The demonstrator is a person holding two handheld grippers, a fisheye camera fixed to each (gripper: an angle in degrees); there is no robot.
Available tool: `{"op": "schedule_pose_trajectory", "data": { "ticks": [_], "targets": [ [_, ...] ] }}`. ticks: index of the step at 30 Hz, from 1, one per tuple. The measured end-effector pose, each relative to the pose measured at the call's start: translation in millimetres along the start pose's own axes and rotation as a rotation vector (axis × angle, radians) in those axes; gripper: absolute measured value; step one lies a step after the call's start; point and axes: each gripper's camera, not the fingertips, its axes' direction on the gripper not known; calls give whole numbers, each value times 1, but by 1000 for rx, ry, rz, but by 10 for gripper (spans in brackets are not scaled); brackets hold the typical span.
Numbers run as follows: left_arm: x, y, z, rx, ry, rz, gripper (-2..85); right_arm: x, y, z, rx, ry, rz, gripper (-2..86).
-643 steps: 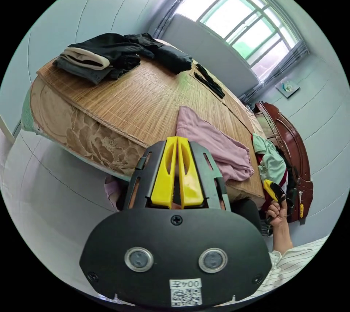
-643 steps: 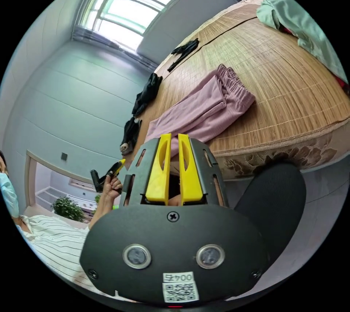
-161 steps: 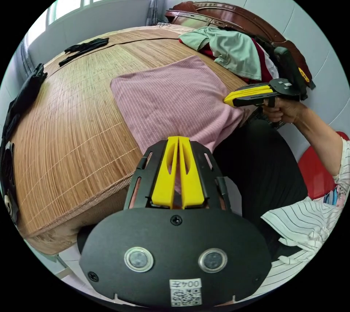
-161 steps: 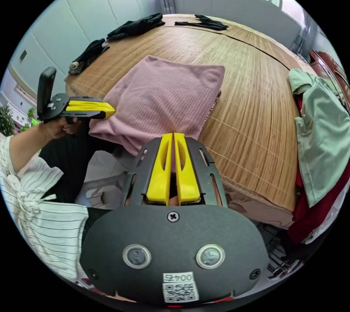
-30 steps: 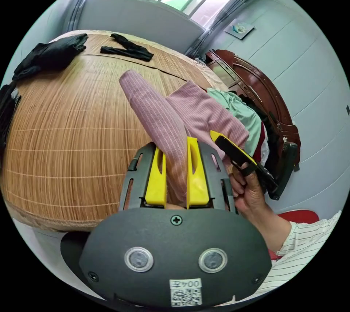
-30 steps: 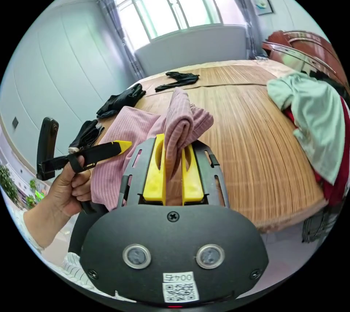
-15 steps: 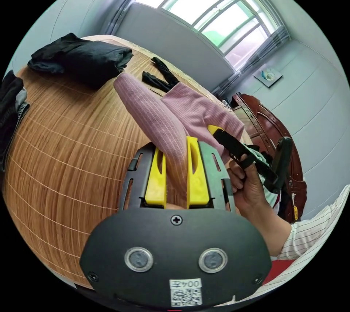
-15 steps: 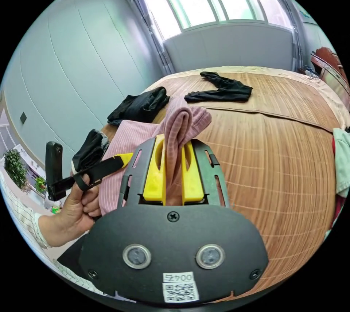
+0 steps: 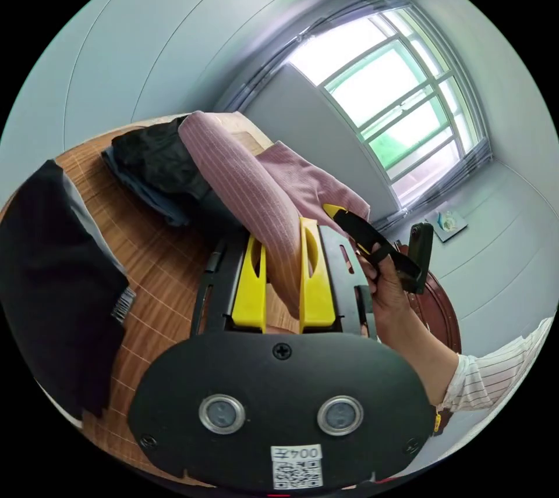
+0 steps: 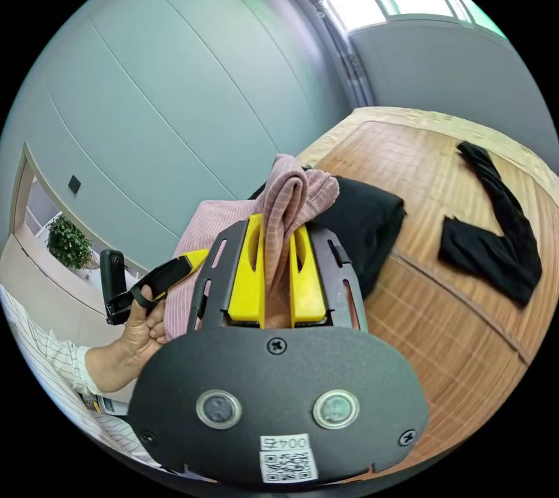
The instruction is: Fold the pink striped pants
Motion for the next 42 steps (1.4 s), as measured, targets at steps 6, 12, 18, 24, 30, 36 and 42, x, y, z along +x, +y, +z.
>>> {"op": "schedule_pose_trajectory", "data": {
  "ticks": [6, 12, 18, 24, 30, 36, 42],
  "targets": [
    [-113, -78, 39, 128, -40, -43, 111, 13, -124, 140, -74, -102, -1, 61],
    [-224, -81, 115, 112, -50, -222, 112, 52, -174, 259, -159, -93, 62, 69],
    [-283, -31, 133, 137, 133, -418, 96, 123, -151, 315, -212, -78, 312, 77],
    [-272, -24, 113, 149, 6, -241, 76, 125, -144, 316, -209, -97, 338, 81],
    [-316, -72, 153, 3, 111, -354, 66, 118, -137, 314, -184, -123, 333, 77],
    [-266, -66, 130, 96, -95, -135, 26, 69, -151, 301, -93, -51, 102, 74],
    [-205, -68, 115, 142, -219, 114, 8, 84, -161, 302, -230, 169, 230, 106]
  ]
}}
